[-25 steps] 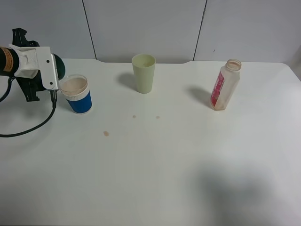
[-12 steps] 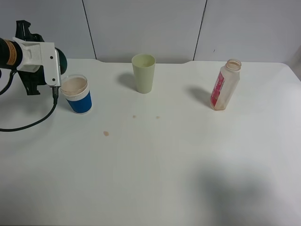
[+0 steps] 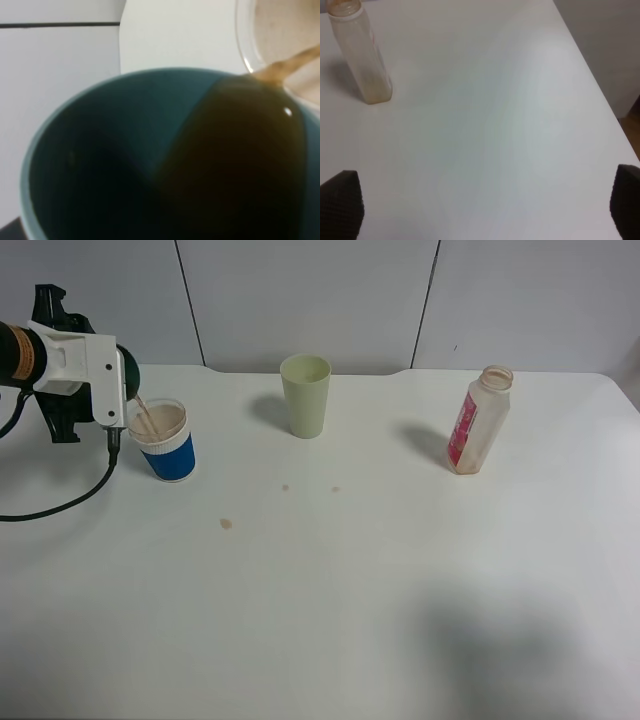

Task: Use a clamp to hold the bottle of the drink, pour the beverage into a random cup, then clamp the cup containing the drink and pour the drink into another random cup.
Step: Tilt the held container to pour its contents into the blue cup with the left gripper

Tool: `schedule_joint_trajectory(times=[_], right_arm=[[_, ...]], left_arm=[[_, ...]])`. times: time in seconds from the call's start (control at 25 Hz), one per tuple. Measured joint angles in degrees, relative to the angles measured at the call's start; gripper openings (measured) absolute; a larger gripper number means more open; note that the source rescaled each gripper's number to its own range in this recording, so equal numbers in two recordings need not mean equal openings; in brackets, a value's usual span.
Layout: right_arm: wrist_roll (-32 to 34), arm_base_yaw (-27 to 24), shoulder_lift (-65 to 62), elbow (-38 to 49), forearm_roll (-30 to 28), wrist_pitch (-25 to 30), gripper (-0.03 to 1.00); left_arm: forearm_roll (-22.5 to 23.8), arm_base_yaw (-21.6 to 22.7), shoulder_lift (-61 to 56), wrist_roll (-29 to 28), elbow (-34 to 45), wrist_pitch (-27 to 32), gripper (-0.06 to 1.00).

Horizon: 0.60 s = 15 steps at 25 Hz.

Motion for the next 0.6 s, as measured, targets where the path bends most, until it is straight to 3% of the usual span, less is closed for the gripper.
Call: schedule_joint_trajectory(times=[0.6], right_arm=[[0.0, 0.0, 0.0, 0.0, 0.0, 0.0, 0.98]], left_arm=[[3.8, 0.0, 0.0, 0.0, 0.0, 0.1, 0.01]])
